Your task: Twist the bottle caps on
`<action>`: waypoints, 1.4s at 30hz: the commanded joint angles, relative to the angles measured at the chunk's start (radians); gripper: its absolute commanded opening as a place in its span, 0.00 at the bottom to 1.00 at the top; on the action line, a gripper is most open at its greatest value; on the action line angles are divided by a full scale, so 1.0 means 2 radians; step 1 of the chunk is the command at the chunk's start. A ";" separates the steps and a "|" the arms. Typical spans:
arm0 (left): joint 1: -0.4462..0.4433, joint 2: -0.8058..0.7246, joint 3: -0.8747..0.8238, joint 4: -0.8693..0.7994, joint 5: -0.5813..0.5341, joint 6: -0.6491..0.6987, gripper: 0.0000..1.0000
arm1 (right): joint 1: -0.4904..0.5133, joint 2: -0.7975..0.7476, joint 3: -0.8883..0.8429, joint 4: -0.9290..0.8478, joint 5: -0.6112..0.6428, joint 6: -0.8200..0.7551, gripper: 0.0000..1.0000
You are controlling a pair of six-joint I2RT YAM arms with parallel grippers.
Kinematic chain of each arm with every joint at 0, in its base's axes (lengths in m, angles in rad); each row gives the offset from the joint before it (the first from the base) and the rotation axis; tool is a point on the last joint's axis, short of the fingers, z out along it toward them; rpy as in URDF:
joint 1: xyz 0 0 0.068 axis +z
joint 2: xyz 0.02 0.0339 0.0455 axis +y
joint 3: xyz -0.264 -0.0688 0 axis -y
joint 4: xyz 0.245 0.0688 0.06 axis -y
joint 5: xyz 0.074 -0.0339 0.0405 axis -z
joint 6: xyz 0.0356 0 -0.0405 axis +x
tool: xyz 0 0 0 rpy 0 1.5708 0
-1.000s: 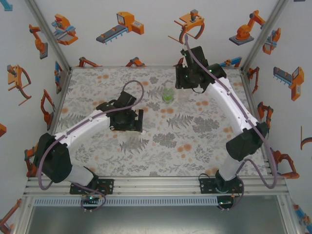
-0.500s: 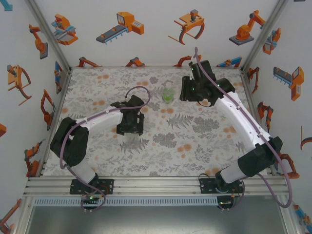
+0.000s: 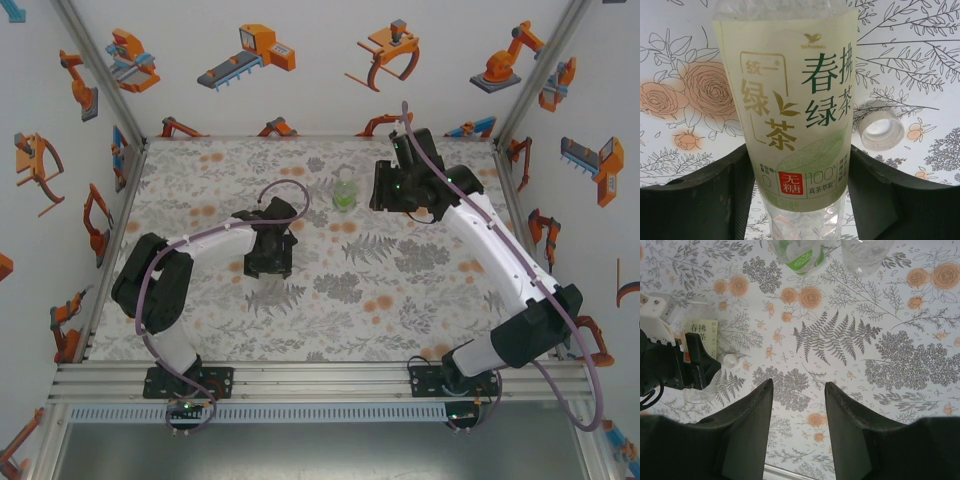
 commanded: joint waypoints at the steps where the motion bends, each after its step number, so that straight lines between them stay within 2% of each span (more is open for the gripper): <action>1: 0.002 -0.010 -0.009 0.000 -0.003 -0.001 0.59 | 0.000 -0.014 0.000 0.003 -0.003 0.009 0.45; 13: 0.000 -0.131 -0.029 0.020 -0.008 0.047 0.39 | 0.000 -0.035 0.000 0.006 -0.016 0.014 0.42; 17: 0.000 -0.175 -0.028 0.025 0.020 0.073 0.34 | 0.003 -0.044 -0.006 0.015 -0.057 0.019 0.41; 20: 0.002 -0.214 -0.032 0.037 0.039 0.086 0.25 | 0.008 -0.052 -0.011 0.021 -0.079 0.028 0.40; 25: 0.009 -0.264 -0.033 0.056 0.087 0.118 0.15 | 0.007 -0.068 -0.018 0.031 -0.099 0.046 0.40; 29: 0.007 -0.291 -0.032 0.080 0.175 0.187 0.06 | 0.007 -0.080 -0.023 0.047 -0.134 0.065 0.40; 32: 0.001 -0.320 -0.048 0.112 0.240 0.240 0.05 | 0.009 -0.091 -0.027 0.056 -0.159 0.084 0.40; 35: -0.013 -0.339 -0.053 0.120 0.316 0.319 0.00 | 0.015 -0.103 -0.031 0.067 -0.175 0.102 0.39; 42: -0.061 -0.362 -0.064 0.108 0.331 0.480 0.00 | 0.042 -0.123 -0.042 0.079 -0.204 0.150 0.39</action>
